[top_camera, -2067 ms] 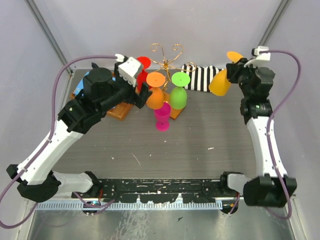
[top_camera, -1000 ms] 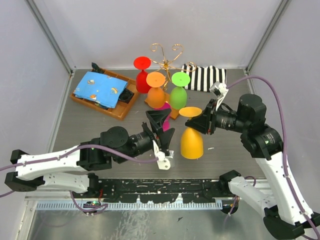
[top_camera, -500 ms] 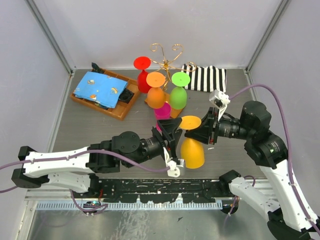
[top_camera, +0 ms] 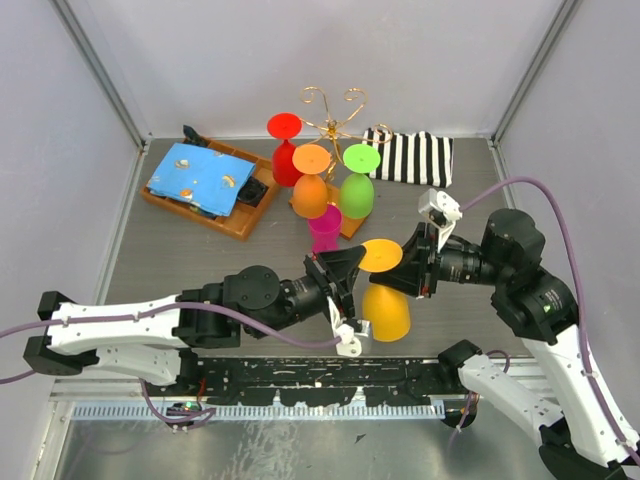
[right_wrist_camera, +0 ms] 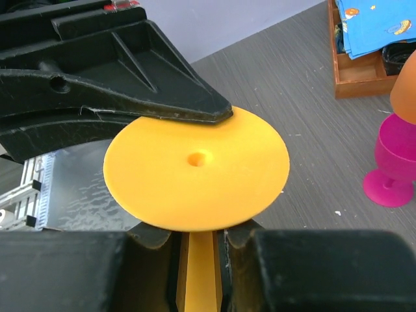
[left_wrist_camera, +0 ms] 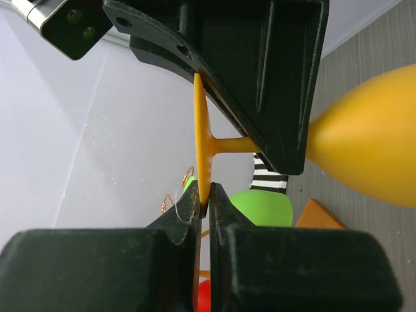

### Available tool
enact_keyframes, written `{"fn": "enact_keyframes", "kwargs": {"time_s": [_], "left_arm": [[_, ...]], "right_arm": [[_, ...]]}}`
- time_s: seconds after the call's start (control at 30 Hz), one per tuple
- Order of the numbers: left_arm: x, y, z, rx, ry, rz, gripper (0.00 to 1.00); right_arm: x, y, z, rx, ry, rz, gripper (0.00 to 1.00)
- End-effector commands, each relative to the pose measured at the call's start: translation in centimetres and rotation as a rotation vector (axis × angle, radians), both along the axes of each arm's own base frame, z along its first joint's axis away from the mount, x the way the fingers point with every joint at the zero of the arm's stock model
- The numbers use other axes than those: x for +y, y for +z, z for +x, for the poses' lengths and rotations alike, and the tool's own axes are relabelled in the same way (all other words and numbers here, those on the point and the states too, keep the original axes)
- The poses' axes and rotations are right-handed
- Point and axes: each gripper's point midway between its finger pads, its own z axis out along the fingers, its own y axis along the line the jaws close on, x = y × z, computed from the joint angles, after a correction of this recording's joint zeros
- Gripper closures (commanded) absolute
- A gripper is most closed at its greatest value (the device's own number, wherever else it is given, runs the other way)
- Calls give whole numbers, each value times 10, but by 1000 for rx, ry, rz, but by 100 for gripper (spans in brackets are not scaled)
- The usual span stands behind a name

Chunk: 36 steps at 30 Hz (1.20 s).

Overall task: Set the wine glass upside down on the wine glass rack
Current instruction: Adjust the wine glass.

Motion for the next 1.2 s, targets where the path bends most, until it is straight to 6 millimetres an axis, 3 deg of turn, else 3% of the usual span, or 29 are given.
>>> {"fn": "enact_keyframes", "kwargs": {"time_s": [0.0, 0.1, 0.43, 0.67, 1.17], "left_arm": [[4, 32, 1, 3, 18, -115, 98], [3, 34, 4, 13, 44, -143, 100], [3, 40, 16, 29, 156, -212, 100], [1, 44, 16, 41, 161, -244, 100], [5, 44, 17, 43, 169, -246, 100]], "right_arm": [[2, 3, 5, -31, -2, 7, 99], [3, 4, 10, -58, -22, 12, 97], [0, 19, 18, -163, -94, 117, 77], [1, 18, 20, -176, -118, 196, 66], [-5, 11, 24, -206, -176, 219, 66]]}}
